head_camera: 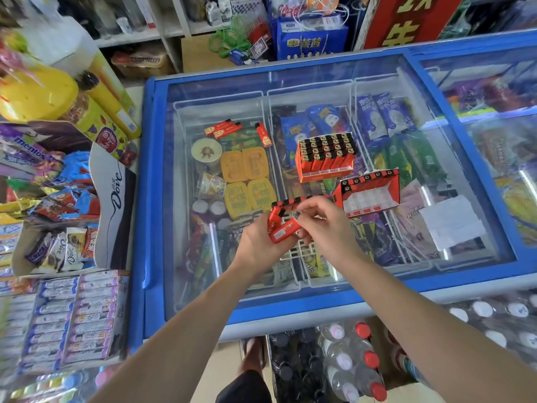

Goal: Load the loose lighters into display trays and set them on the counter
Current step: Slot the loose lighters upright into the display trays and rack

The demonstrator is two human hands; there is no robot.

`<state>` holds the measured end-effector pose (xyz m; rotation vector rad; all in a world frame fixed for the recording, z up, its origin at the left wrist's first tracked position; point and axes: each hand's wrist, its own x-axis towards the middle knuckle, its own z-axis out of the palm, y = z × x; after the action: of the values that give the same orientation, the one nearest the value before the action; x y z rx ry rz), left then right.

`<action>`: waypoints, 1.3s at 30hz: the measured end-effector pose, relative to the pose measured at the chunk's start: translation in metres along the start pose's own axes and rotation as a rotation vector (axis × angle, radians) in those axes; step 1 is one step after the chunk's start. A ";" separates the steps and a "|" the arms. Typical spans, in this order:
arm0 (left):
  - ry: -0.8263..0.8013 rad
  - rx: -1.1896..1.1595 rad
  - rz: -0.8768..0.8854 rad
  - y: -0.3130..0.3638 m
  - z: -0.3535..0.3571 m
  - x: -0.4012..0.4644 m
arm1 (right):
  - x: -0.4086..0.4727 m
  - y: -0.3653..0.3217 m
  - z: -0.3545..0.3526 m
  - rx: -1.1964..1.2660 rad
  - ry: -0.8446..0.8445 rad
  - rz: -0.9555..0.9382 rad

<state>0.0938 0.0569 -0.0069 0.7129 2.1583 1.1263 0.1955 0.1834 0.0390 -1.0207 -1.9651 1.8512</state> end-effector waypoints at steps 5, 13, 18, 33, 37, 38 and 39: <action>0.026 -0.001 0.091 0.008 0.000 -0.004 | 0.000 -0.005 -0.010 0.094 -0.039 0.065; 0.006 0.066 0.169 0.007 0.002 -0.008 | 0.001 -0.007 -0.017 0.140 -0.049 0.154; -0.006 0.130 -0.004 -0.011 -0.002 -0.007 | 0.003 -0.009 -0.022 -0.056 -0.058 0.074; -0.051 0.077 0.037 -0.017 0.000 -0.006 | 0.010 -0.005 -0.020 -0.190 -0.121 0.094; -0.066 0.171 -0.047 -0.022 0.002 0.000 | 0.015 0.000 -0.023 -0.370 -0.004 -0.102; -0.070 0.193 -0.064 -0.025 0.003 0.002 | 0.017 0.001 -0.024 -0.452 0.026 -0.187; -0.071 0.203 -0.074 -0.027 0.004 0.003 | 0.018 0.001 -0.024 -0.545 0.035 -0.272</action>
<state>0.0898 0.0477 -0.0325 0.7426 2.2394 0.8392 0.1974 0.2130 0.0364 -0.8438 -2.5054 1.1738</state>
